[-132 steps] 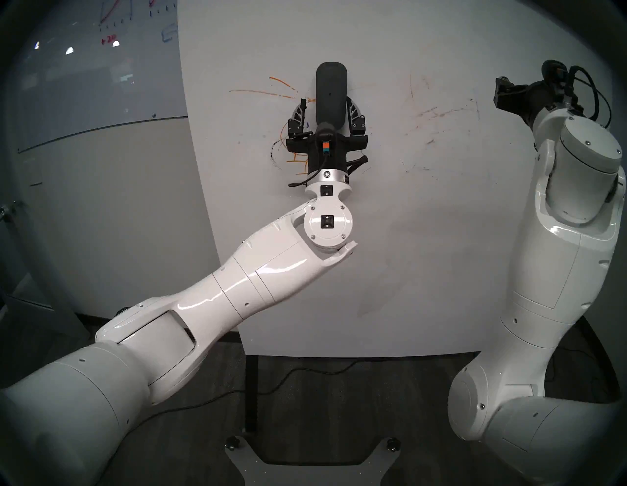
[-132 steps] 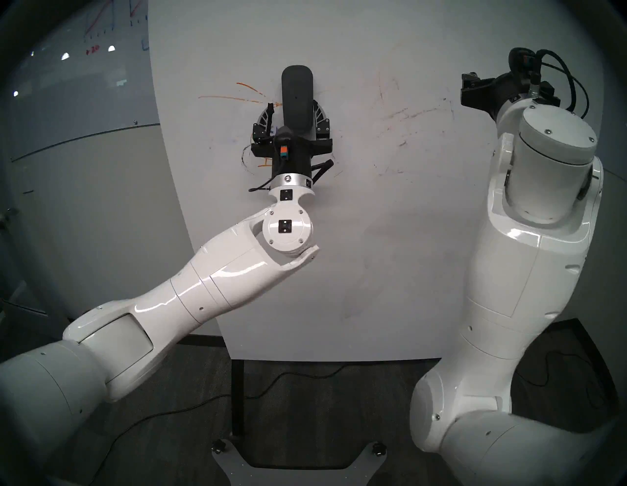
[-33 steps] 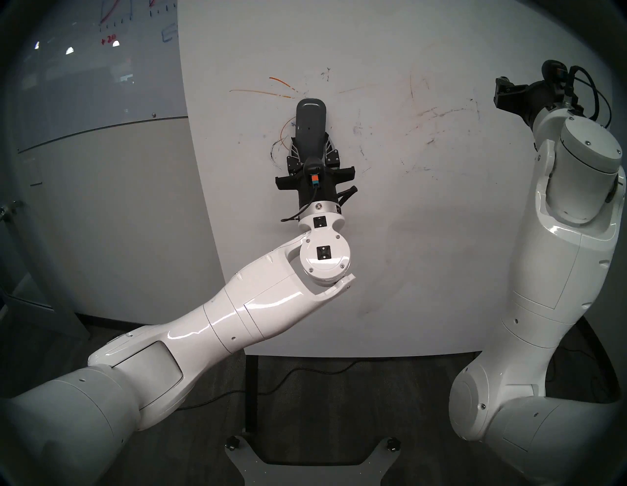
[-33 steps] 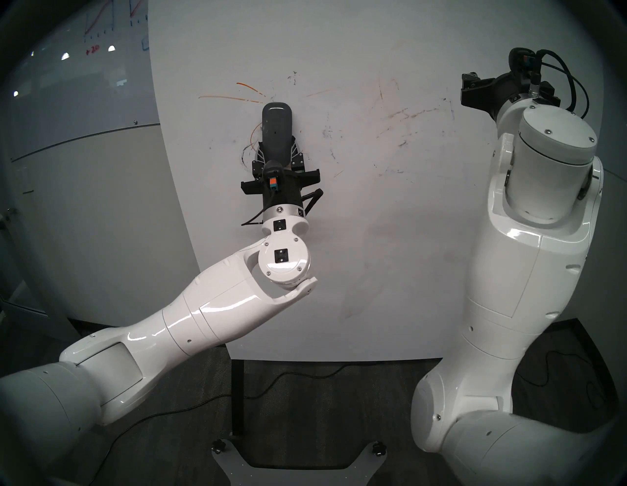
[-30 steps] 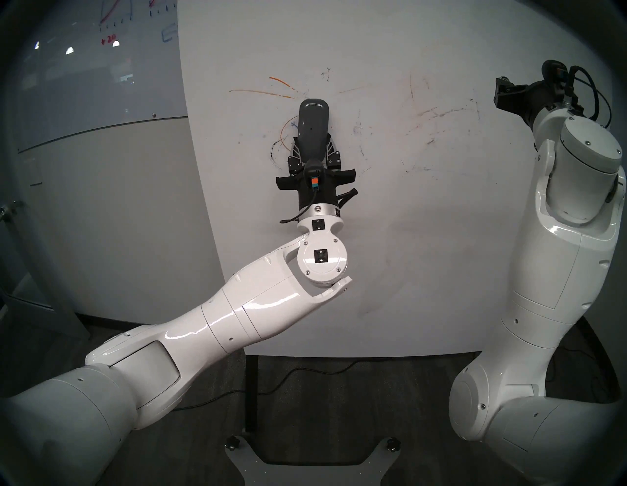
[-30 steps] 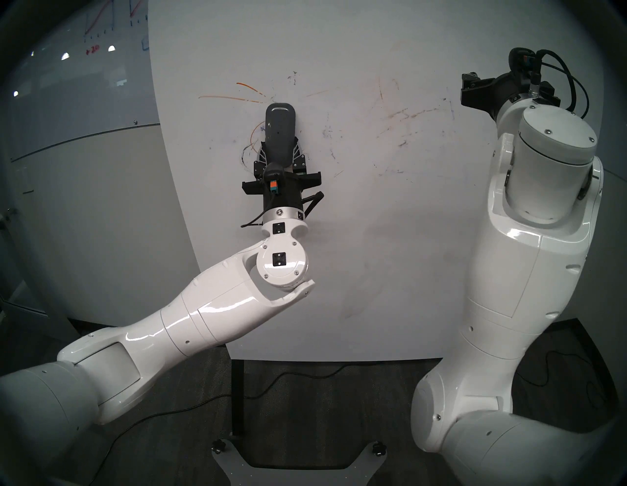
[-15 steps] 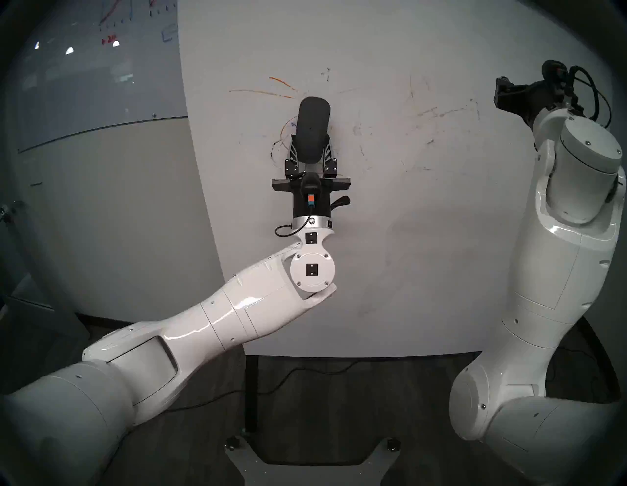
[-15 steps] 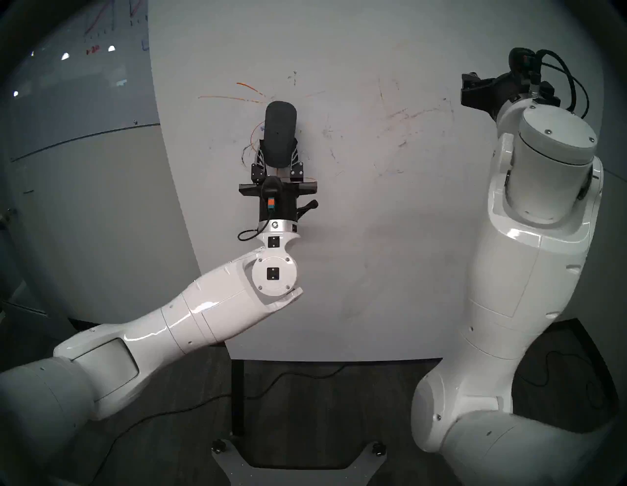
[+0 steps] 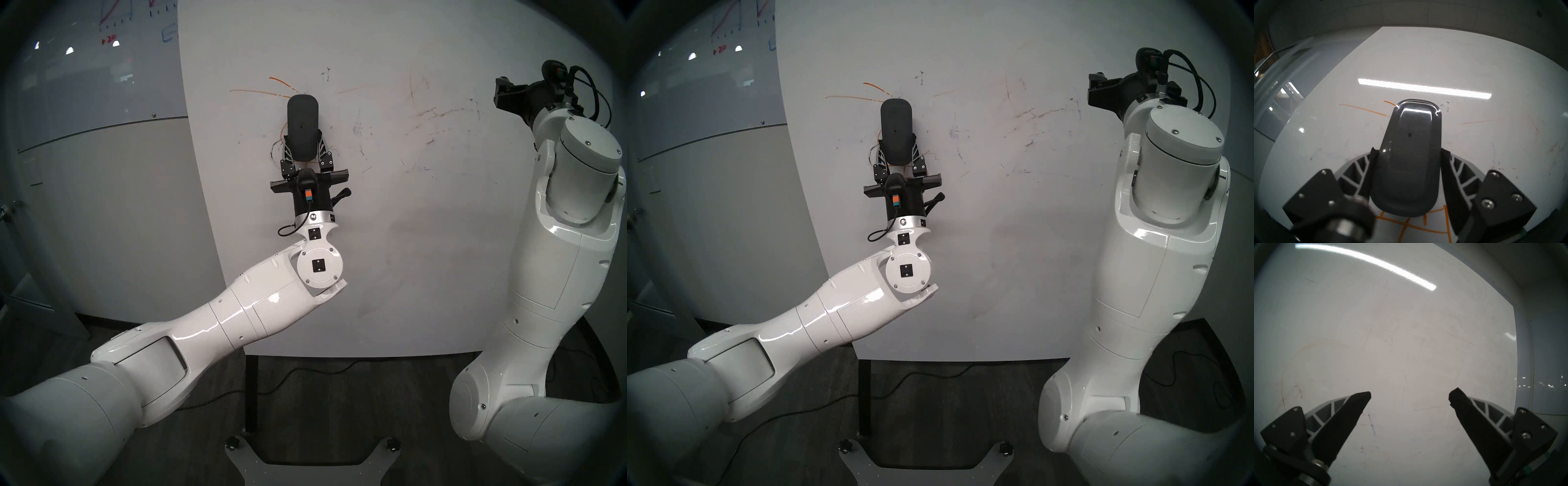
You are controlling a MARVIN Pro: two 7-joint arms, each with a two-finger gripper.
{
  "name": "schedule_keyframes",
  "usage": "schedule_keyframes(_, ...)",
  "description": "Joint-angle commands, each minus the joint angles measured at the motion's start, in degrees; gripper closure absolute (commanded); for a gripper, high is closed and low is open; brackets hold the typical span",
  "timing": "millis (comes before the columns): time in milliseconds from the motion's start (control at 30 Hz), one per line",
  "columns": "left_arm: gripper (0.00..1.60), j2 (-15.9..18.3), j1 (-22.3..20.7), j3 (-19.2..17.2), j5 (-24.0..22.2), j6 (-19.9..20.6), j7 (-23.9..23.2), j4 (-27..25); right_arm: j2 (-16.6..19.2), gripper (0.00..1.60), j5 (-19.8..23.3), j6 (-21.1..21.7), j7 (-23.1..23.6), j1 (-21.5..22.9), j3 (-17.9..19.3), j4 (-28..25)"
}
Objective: Erase all marks on the whiteboard with the eraser
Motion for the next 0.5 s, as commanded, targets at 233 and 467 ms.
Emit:
schedule_keyframes(233,1.6,0.18,-0.66,-1.81,-7.7,9.38,-0.37,-6.93,-0.01,0.0,-0.05,0.05,-0.17,0.5,-0.15,-0.61)
schedule_keyframes(467,1.6,0.71,-1.09,-1.41,-7.61,11.4,-0.48,-7.44,0.01,0.0,-0.02,0.07,-0.21,0.5,-0.16,-0.62)
